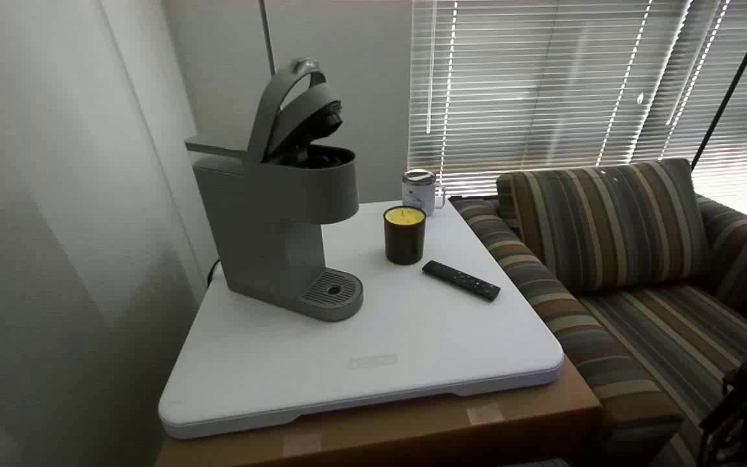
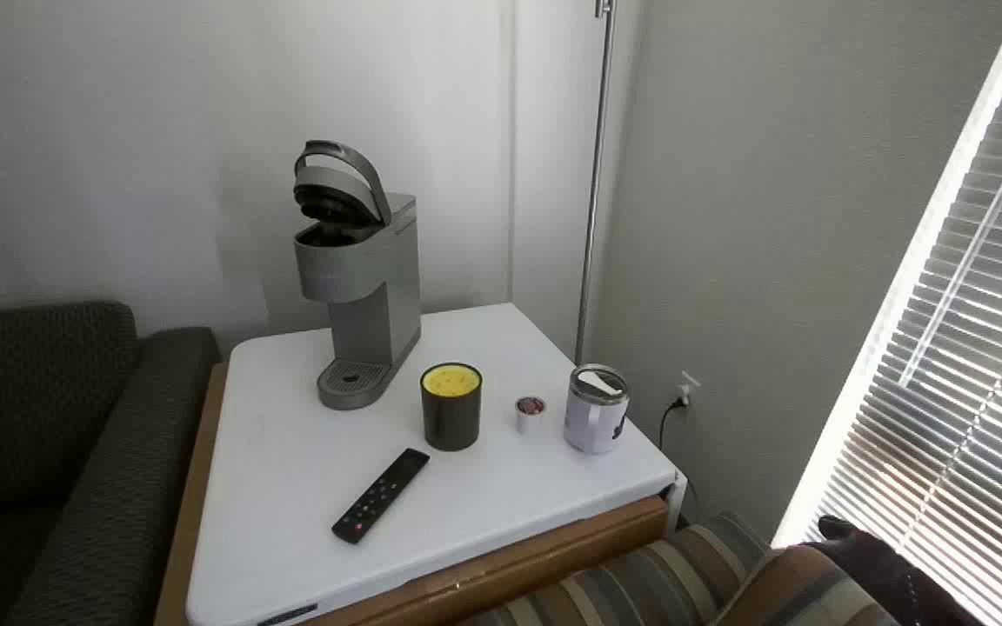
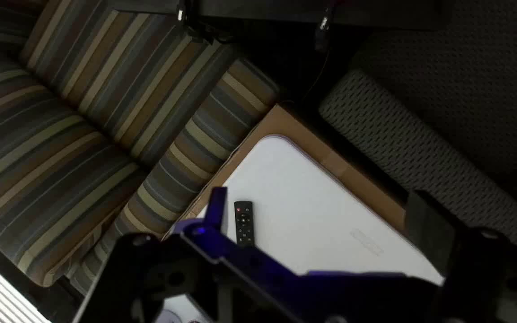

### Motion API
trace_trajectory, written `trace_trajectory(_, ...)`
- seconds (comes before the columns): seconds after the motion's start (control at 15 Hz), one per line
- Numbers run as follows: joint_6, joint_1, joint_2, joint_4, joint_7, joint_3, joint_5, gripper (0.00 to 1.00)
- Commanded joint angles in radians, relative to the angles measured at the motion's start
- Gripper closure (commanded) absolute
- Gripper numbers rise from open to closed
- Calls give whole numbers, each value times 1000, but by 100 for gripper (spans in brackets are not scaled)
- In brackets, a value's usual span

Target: Close the lid of the coffee maker

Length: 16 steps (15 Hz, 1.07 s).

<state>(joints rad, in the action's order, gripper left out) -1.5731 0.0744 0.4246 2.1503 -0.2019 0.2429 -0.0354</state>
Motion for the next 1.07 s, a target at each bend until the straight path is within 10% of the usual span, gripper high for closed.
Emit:
trace_trajectory(0.0, 3, 20, -4, -3, -7, -16, -6, 0)
trace_trajectory(1.0, 4, 21, -385, -363, 86, -58, -34, 0)
